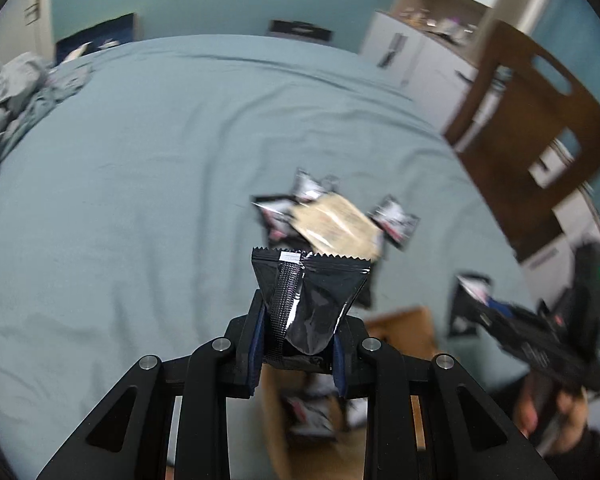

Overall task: Organize snacks
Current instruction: 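Lower both held packets into the cardboard box and open both grippers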

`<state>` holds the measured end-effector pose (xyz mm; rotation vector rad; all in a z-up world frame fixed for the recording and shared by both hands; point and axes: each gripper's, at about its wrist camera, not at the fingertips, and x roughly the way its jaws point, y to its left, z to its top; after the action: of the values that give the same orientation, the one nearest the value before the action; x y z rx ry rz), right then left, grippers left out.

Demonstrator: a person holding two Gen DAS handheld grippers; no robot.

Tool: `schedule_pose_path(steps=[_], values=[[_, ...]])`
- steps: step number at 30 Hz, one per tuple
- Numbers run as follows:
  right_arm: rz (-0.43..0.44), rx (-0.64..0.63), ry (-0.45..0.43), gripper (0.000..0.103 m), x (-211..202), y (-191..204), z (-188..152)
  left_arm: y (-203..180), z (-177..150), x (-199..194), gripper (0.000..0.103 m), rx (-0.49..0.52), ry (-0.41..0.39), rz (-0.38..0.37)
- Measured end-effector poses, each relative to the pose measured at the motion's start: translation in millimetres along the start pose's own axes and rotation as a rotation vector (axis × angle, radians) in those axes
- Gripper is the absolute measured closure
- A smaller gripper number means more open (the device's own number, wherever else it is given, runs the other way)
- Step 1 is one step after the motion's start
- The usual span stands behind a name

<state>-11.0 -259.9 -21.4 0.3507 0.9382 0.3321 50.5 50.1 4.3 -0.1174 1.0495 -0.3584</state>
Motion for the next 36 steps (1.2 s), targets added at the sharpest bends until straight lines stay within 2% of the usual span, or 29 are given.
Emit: schedule_pose_path(steps=[3,6,9,11,12,13,15,24,32,34,36], values=[[0.025,0.010,0.007,0.068,-1,-2,0,-11,-16,-8,0.077,0.065,0.020,-0.055],[0.044,0.015,0.021,0.068,1,-1,1,-28,-28,-2,0.077,0.119,0.074,-0.073],[0.059,0.010,0.034,0.067,2,0,1,-46,-41,16,0.076,0.200,0.141,-0.038],[0.088,0.004,0.046,0.067,2,2,0,-56,-47,26,0.071,0.256,0.168,0.001],[0.089,-0.001,0.047,0.067,3,3,0,-58,-50,30,0.057,0.277,0.170,0.028],[0.081,-0.018,0.049,0.067,3,5,0,-61,-50,33,0.030,0.299,0.164,0.069],[0.060,-0.035,0.051,0.067,6,8,0,-60,-50,30,0.013,0.310,0.119,0.152],[0.059,-0.082,0.080,0.066,7,17,-2,-25,-36,27,0.013,0.198,0.057,0.345],[0.094,-0.184,0.207,0.066,24,41,-20,-17,-33,23,0.013,0.161,0.040,0.379],[0.098,-0.193,0.225,0.061,29,45,-24,-17,-33,24,0.013,0.161,0.044,0.381],[0.120,-0.175,0.220,0.047,30,44,-23,-17,-33,24,0.013,0.162,0.048,0.383]])
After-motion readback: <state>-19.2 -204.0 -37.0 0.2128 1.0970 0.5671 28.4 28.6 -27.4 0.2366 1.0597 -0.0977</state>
